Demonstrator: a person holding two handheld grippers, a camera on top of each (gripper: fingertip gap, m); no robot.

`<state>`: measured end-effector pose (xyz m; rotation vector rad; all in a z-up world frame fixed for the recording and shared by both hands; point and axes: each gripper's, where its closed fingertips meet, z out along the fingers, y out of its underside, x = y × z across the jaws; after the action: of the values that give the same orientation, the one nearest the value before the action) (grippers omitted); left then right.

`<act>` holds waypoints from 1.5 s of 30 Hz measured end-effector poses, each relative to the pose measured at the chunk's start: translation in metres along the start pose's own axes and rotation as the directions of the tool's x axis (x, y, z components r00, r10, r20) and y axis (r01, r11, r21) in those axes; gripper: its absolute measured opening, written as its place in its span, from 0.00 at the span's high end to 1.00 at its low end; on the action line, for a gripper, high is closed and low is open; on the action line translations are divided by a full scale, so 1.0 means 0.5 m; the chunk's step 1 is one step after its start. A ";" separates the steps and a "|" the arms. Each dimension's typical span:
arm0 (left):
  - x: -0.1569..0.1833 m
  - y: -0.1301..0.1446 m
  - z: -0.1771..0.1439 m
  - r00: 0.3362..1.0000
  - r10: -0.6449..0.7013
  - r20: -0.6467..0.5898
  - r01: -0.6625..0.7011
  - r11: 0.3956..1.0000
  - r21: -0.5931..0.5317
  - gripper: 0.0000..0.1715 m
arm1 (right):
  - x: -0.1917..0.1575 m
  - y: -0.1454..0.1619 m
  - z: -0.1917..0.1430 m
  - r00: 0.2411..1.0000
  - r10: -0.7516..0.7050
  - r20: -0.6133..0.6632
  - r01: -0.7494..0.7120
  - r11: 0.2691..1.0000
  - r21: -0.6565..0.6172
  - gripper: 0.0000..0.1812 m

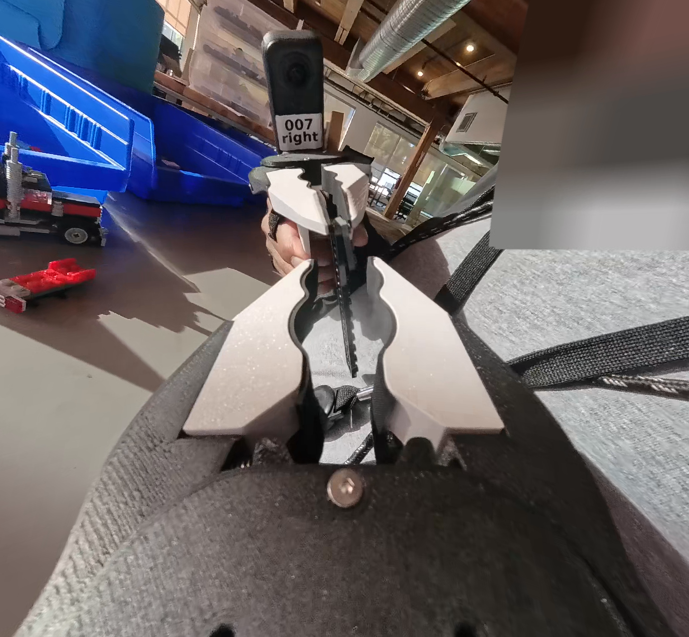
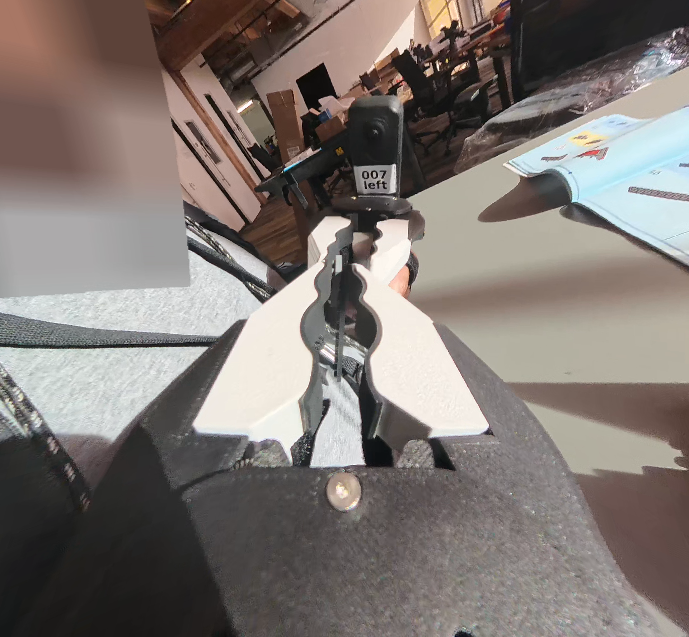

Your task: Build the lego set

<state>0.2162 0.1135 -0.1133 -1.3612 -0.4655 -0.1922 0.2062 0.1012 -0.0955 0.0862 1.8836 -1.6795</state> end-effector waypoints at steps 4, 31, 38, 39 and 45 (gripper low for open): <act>-0.001 -0.010 0.003 1.000 0.005 0.022 -0.006 1.000 0.023 0.91 | 0.004 -0.006 -0.005 1.000 -0.003 0.003 0.002 0.999 0.034 0.94; -0.012 -0.072 -0.046 0.999 -0.043 -0.027 0.049 0.956 0.289 0.95 | 0.035 -0.028 -0.001 0.990 0.136 -0.032 -0.131 0.984 0.122 0.80; 0.005 -0.109 -0.085 0.993 0.031 -0.117 0.024 0.896 0.443 0.95 | 0.002 -0.045 0.070 0.998 0.034 -0.057 -0.029 0.997 0.071 0.86; 0.008 -0.110 -0.086 0.992 0.047 -0.118 0.011 0.895 0.446 0.95 | 0.001 -0.049 0.075 0.998 0.027 -0.060 -0.022 0.997 0.079 0.87; 0.014 -0.106 -0.077 0.990 0.072 -0.124 -0.011 0.901 0.434 0.95 | 0.003 -0.060 0.077 0.996 -0.007 -0.092 0.016 0.995 0.095 0.92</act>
<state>0.2093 0.0659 -0.0682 -0.9122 -0.3372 -0.1351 0.2070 0.0593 -0.0704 0.1947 1.8725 -1.8013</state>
